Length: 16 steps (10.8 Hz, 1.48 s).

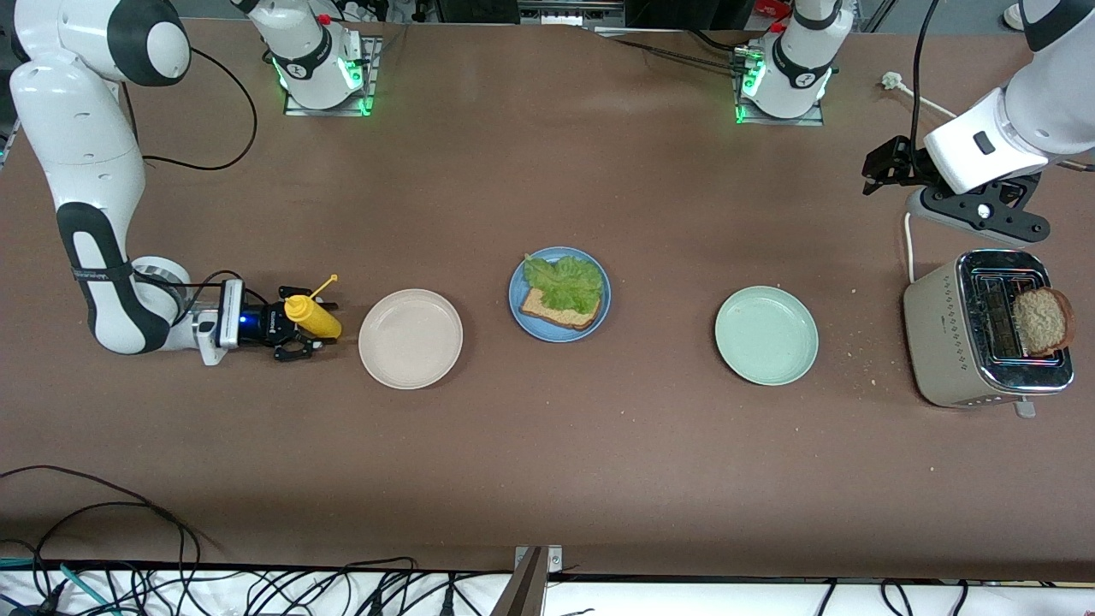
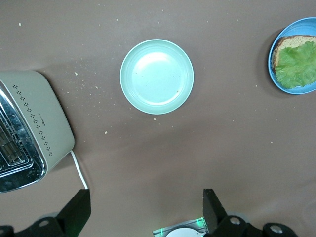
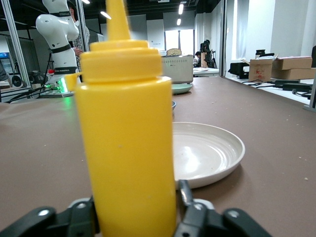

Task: Make sandwich in blue plate with both arms
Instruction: 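Close the right gripper around the yellow mustard bottle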

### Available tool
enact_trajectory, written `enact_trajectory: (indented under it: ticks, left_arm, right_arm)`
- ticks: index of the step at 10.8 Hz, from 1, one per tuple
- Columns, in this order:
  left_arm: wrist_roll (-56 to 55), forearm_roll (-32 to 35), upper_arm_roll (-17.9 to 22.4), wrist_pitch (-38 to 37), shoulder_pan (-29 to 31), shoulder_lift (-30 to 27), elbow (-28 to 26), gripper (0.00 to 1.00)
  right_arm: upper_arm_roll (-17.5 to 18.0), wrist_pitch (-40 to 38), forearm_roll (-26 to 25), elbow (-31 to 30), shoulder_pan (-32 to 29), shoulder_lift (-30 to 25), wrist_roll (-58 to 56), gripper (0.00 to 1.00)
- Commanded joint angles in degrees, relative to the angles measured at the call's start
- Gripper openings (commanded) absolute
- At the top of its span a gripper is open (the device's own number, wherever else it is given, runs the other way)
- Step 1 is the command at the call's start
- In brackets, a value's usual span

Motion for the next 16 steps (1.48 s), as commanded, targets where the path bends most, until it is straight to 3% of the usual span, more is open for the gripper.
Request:
enact_trajectory:
  ticks: [1,3,9,16]
  left_arm:
    - [0.40,-0.45,-0.15,-0.99,0.24,0.66,1.70,1.00]
    - [0.40,-0.45,-0.15,-0.99,0.24,0.66,1.70,1.00]
    - [0.31,-0.54,-0.15,-0.99,0.24,0.66,1.70,1.00]
    - [0.31,-0.45,-0.15,-0.99,0.15,0.66,1.70,1.00]
  right_arm:
    - [0.20,1.21,0.89,0.93,0.43,-0.28,1.46,0.00]
    - [0.11,3.49,-0.68,0.93,1.22,-3.52,4.77,0.00]
    - [-0.07,7.97,-13.51,0.31,5.34,-14.86,29.98,0.00]
    - [-3.84,12.46,-30.64,0.31,20.53,-26.29,67.50,0.00]
